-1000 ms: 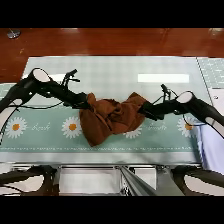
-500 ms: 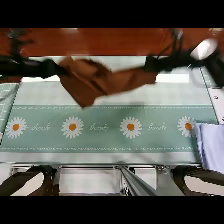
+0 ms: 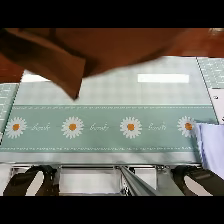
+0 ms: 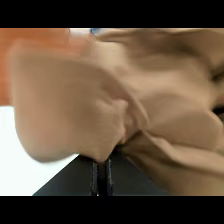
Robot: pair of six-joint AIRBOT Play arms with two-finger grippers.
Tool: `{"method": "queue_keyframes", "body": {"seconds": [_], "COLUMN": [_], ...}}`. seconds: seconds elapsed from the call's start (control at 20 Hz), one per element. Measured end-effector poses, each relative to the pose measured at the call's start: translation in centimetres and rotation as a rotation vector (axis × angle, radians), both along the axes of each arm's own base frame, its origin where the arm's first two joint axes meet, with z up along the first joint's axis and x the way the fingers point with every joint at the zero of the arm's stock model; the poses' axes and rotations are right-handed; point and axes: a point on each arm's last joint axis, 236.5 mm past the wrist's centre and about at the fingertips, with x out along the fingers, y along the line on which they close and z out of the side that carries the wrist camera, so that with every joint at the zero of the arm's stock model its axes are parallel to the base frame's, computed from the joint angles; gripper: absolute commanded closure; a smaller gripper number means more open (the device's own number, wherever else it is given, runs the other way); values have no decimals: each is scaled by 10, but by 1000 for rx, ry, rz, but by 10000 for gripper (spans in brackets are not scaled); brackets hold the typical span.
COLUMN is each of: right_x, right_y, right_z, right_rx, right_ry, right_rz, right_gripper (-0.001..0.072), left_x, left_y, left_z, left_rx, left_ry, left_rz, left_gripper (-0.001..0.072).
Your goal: Fold the shirts.
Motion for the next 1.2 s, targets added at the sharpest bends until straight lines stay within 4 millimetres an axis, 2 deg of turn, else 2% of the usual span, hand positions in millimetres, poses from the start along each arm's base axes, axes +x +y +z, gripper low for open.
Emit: {"method": "queue_keyframes", "body": {"seconds": [0.1,0.2,0.35,0.55,0.6,0.7,0.8,0.85,0.9,1.0,1.1,1.2], "right_x": [-31,-48,-59,-49,-42,-26,-3,9,22,50,80,107], "right_y": [-5,-11,-14,-16,-18,-21,-22,-22,-21,-17,-12,-20], "right_z": [-13,-47,-131,-266,-297,-342,-379,-393,-406,-419,-414,-390], "right_rx": [-30,-56,-66,-44,-35,-23,-18,-18,-14,0,41,83], "right_ry": [48,146,353,612,658,719,767,790,813,842,849,835], "right_rz": [12,0,-17,-93,-127,-186,-233,-252,-269,-285,-285,-279], "right_gripper": [691,691,691,691,691,691,690,690,638,72,90,90], "left_x": [-22,-41,-59,-71,-71,-68,-61,-58,-54,-45,-29,-5], "left_y": [-4,-11,-21,-29,-28,-26,-26,-28,-29,-30,-27,-14], "left_z": [-23,-67,-152,-272,-297,-333,-356,-365,-372,-380,-372,-350], "left_rx": [16,7,-41,-129,-153,-197,-240,-258,-270,-283,-264,-225], "left_ry": [44,144,330,584,628,683,718,736,749,770,752,711], "left_rz": [-11,-36,-68,-59,-38,8,48,59,72,92,91,96], "left_gripper": [676,676,676,676,676,676,664,475,31,4,5,6]}}
